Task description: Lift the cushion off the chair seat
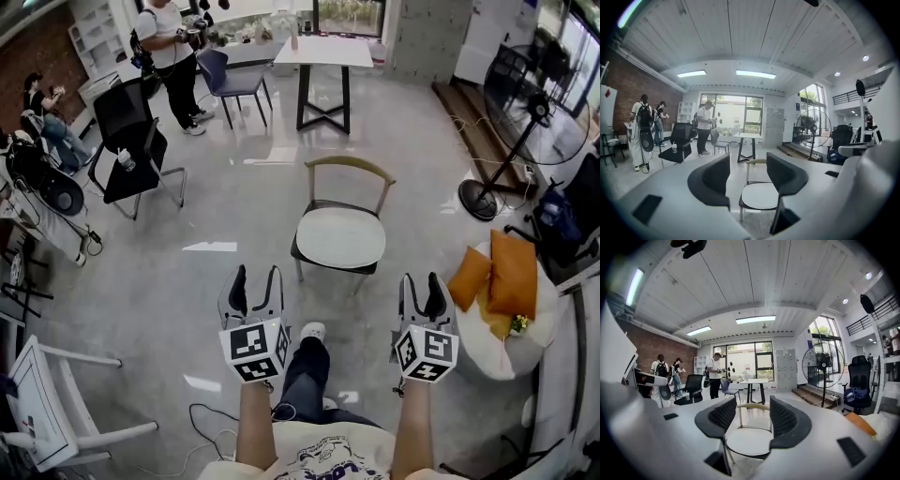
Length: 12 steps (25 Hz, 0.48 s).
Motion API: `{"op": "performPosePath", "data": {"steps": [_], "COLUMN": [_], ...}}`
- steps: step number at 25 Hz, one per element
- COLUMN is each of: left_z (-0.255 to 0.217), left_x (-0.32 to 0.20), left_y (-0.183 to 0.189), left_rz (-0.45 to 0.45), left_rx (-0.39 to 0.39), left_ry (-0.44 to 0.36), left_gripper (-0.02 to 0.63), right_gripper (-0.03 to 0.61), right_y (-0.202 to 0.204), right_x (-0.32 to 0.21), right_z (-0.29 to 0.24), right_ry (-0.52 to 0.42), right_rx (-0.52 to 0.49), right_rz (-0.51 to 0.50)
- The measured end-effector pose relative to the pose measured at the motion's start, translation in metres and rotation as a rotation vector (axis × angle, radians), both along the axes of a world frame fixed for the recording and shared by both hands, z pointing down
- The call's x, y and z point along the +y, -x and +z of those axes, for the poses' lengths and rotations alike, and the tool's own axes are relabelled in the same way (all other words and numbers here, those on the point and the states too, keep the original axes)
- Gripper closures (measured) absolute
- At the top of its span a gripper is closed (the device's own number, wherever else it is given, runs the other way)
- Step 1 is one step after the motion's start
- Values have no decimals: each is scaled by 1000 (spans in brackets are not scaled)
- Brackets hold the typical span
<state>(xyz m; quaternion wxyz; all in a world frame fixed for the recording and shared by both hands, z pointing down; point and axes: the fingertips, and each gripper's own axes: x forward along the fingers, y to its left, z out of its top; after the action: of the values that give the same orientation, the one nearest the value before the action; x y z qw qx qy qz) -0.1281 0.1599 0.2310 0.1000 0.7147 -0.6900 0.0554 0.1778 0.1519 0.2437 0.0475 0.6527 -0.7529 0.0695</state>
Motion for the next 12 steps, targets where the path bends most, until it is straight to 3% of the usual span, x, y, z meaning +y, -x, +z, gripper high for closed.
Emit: {"op": "performPosePath", "data": {"steps": [12], "left_z": [2], "left_x": [-278], "left_y": [13], "left_rz": [85], "left_rx": [29], "left_ry": [17], "left_gripper": [374], "right_gripper": [353], "right_y": [14], "right_x": [-251], "right_z": [6], "right_ry": [32], "right_rx": [5], "right_rz": [81]}}
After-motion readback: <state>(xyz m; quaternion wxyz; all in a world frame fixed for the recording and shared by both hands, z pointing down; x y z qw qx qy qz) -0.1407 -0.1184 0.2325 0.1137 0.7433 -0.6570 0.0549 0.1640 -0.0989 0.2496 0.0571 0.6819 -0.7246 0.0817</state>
